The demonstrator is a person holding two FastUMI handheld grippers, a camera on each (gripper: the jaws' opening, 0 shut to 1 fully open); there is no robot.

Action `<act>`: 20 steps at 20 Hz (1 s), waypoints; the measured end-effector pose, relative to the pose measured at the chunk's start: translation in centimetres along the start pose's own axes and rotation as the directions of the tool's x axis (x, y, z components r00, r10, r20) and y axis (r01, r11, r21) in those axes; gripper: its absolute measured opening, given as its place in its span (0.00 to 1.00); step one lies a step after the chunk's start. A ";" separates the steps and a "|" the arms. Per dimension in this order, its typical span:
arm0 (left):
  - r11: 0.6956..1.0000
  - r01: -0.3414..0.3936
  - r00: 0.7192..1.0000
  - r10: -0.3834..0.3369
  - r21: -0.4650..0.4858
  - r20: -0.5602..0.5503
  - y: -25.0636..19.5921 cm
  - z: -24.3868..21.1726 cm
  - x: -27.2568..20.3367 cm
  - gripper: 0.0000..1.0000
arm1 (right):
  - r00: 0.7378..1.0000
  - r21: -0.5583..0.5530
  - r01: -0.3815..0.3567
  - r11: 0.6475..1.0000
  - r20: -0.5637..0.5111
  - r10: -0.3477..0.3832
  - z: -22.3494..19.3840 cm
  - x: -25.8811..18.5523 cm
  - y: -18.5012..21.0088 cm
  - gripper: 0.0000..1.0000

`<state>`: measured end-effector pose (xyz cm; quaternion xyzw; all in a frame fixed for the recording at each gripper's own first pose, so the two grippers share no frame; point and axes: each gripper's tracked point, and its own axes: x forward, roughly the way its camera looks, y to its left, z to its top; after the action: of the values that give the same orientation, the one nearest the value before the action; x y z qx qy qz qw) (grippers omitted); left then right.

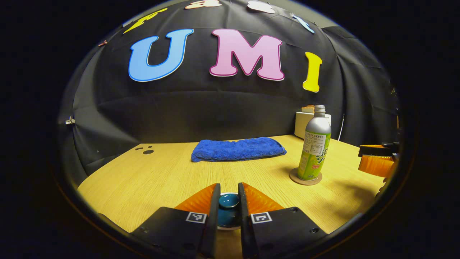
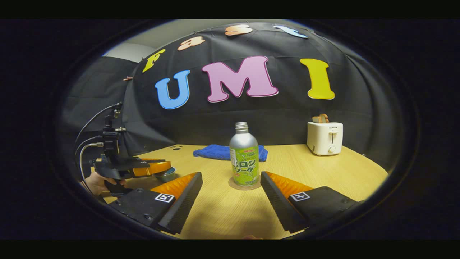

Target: Open the teacup lid with one hand, grasp the water bottle and pour water into the teacup with the other hand; after pouring, place the water bottle on the coaster and then close the teacup lid.

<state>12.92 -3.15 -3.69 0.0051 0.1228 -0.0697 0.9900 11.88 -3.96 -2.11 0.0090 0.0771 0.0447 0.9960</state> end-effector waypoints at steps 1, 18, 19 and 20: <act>1.000 -0.003 1.000 0.003 0.001 0.002 0.0 0.1 0.0 0.30 | 1.000 -0.003 0.003 1.000 0.002 -0.003 0.0 0.0 -0.2 1.00; 0.993 -0.069 0.984 0.053 0.093 0.169 -0.5 4.5 -4.2 0.96 | 1.000 0.024 -0.019 1.000 0.019 0.019 0.5 -1.1 1.1 1.00; 0.993 -0.077 0.980 0.059 0.090 0.188 -0.6 5.1 -5.0 0.96 | 1.000 0.024 -0.019 1.000 0.026 0.018 0.8 -1.2 1.2 1.00; 0.993 -0.083 0.976 0.063 0.087 0.207 -0.7 5.7 -5.9 0.96 | 0.999 0.022 -0.017 1.000 0.033 0.016 1.0 -1.3 1.3 0.99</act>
<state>8.57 -3.23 3.25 0.0499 0.0168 -0.0391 0.9978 10.59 -2.77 -0.86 0.0212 0.0612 0.0521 0.9965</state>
